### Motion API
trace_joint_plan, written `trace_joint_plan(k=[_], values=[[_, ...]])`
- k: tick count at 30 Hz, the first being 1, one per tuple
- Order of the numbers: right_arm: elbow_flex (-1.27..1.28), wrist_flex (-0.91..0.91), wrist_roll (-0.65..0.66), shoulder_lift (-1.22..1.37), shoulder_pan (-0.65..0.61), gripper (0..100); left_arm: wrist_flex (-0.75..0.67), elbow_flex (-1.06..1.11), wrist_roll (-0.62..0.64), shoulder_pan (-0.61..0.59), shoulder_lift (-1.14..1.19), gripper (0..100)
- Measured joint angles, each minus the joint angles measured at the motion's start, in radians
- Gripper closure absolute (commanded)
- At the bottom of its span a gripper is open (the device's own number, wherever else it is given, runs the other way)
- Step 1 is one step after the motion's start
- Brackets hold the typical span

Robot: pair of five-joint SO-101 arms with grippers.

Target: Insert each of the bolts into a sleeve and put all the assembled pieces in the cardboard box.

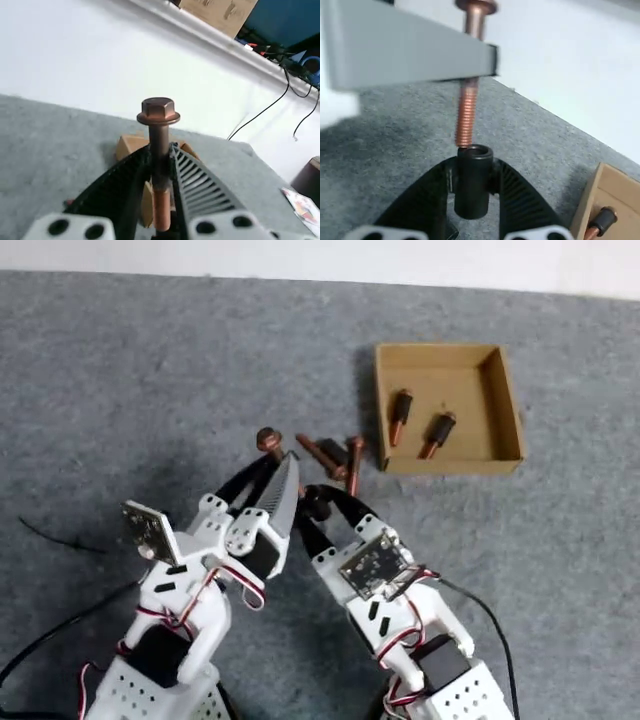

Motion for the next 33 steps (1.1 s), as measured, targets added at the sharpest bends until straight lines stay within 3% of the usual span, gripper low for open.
trace_joint_plan(k=[4,9,25,29,33], values=[[0.0,0.0,0.066,0.0,-0.003,99.3,-0.104,0.057,-0.103,0.031,0.0,99],[0.0,0.0,0.075,0.0,-0.005,99.3,-0.132,0.058,-0.14,0.084,0.0,99],[0.0,0.0,0.077,-0.003,0.035,99.3,-0.098,0.058,-0.14,0.138,-0.005,99],[0.0,0.0,0.077,-0.003,0.038,99.3,-0.098,0.058,-0.137,0.1,-0.005,99],[0.0,0.0,0.077,-0.003,0.038,99.3,-0.098,0.055,-0.049,0.052,-0.005,99]])
